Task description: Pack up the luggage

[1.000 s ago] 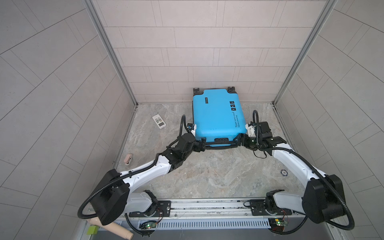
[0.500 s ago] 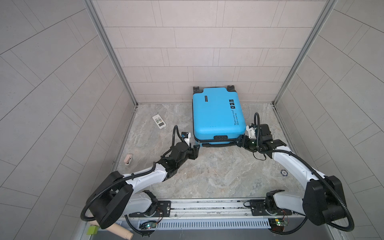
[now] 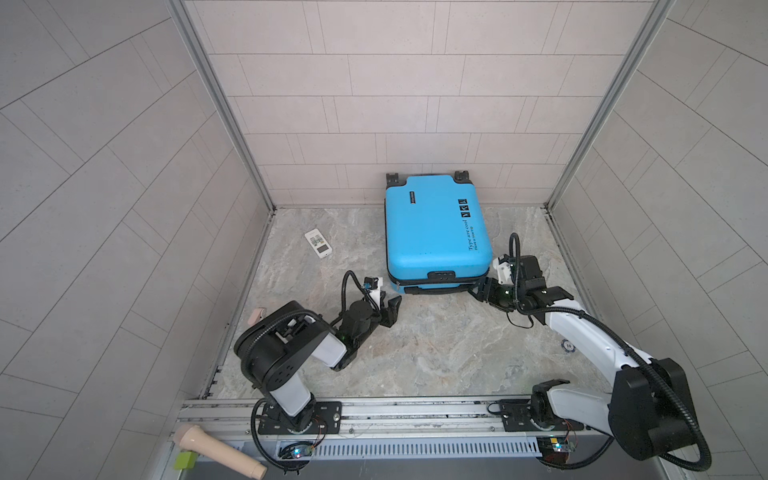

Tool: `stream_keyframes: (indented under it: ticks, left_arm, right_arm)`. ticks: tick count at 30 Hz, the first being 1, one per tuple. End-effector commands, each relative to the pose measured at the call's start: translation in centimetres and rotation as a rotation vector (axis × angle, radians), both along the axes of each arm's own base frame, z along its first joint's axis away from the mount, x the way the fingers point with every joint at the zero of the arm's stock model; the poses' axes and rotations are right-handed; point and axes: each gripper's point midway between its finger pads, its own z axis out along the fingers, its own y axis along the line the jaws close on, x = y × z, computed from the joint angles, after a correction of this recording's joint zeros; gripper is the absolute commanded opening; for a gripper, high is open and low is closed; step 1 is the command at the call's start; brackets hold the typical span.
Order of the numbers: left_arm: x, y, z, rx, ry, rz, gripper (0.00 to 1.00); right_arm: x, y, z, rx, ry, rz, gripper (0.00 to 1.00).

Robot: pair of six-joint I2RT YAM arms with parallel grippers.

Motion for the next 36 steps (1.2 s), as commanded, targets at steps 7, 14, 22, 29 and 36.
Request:
stream_keyframes:
  ticks: [7, 14, 22, 29, 36]
  left_arm:
    - [2.1, -0.5, 4.3, -0.068, -0.147, 0.021, 0.55]
    - [2.7, -0.7, 3.7, -0.070, -0.131, 0.017, 0.49]
    - [3.4, -0.8, 2.7, -0.073, -0.103, 0.023, 0.41]
    - [3.7, -1.4, 2.3, -0.076, -0.092, 0.008, 0.37]
    - [4.3, -2.1, 3.0, -0.091, -0.107, -0.007, 0.33]
  right_arm:
    - [-0.1, -0.1, 0.5, 0.005, -0.012, -0.004, 0.69]
    - [-0.1, 0.0, 0.6, 0.010, -0.014, -0.001, 0.69]
    - [-0.2, -0.1, 0.9, 0.010, -0.018, -0.003, 0.68]
    - [-0.2, 0.0, 1.0, 0.012, -0.020, -0.001, 0.68]
    - [-0.3, 0.0, 1.1, 0.013, -0.017, 0.001, 0.68]
